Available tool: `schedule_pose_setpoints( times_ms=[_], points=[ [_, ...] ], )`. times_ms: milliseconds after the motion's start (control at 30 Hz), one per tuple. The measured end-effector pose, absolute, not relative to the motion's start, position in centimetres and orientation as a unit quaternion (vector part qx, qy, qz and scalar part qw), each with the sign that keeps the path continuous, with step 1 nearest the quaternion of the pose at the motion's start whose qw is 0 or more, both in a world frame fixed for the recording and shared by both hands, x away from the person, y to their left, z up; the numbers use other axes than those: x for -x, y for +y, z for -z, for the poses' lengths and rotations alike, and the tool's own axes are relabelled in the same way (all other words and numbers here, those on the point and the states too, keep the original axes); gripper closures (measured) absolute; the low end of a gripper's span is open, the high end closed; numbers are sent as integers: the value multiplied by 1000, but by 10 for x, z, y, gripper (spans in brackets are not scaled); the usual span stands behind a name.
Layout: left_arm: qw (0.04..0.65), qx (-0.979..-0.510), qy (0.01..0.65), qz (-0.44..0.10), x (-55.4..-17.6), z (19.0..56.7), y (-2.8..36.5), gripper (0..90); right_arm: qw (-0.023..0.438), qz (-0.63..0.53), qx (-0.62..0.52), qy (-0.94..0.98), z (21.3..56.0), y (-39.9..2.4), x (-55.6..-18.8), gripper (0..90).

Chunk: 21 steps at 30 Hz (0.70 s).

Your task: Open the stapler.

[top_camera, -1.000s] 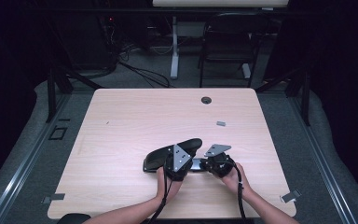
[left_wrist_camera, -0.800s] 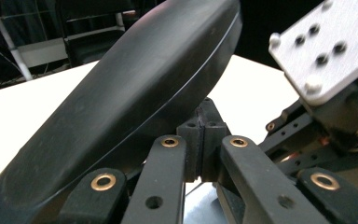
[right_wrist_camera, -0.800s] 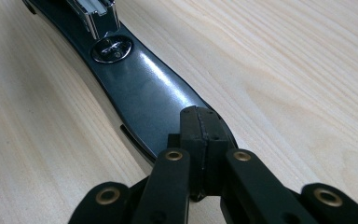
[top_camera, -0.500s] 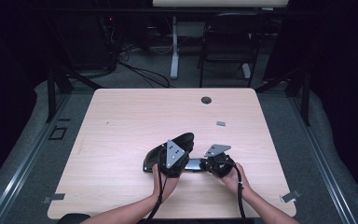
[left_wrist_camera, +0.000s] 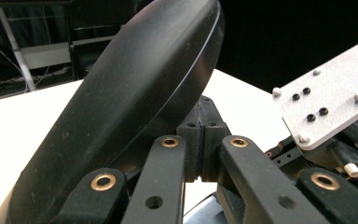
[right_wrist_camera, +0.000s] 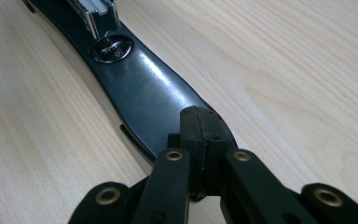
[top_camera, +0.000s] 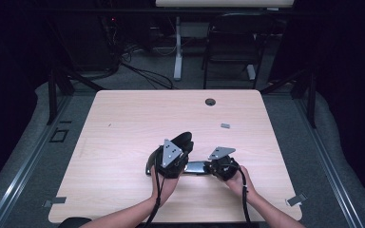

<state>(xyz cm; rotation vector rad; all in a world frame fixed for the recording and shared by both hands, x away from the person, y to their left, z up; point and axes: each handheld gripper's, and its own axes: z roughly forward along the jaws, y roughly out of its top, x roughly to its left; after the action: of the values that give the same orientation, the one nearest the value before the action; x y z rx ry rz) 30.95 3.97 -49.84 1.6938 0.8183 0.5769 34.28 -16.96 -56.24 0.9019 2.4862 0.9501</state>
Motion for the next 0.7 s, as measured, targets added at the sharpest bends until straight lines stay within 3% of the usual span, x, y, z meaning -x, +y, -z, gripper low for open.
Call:
schedule_pose_setpoints(
  times_ms=[700],
  points=[
    [559,-714,357,-224,-308,485,58,900,169,-332,-316,873,562,-169,-342,900]
  ],
)
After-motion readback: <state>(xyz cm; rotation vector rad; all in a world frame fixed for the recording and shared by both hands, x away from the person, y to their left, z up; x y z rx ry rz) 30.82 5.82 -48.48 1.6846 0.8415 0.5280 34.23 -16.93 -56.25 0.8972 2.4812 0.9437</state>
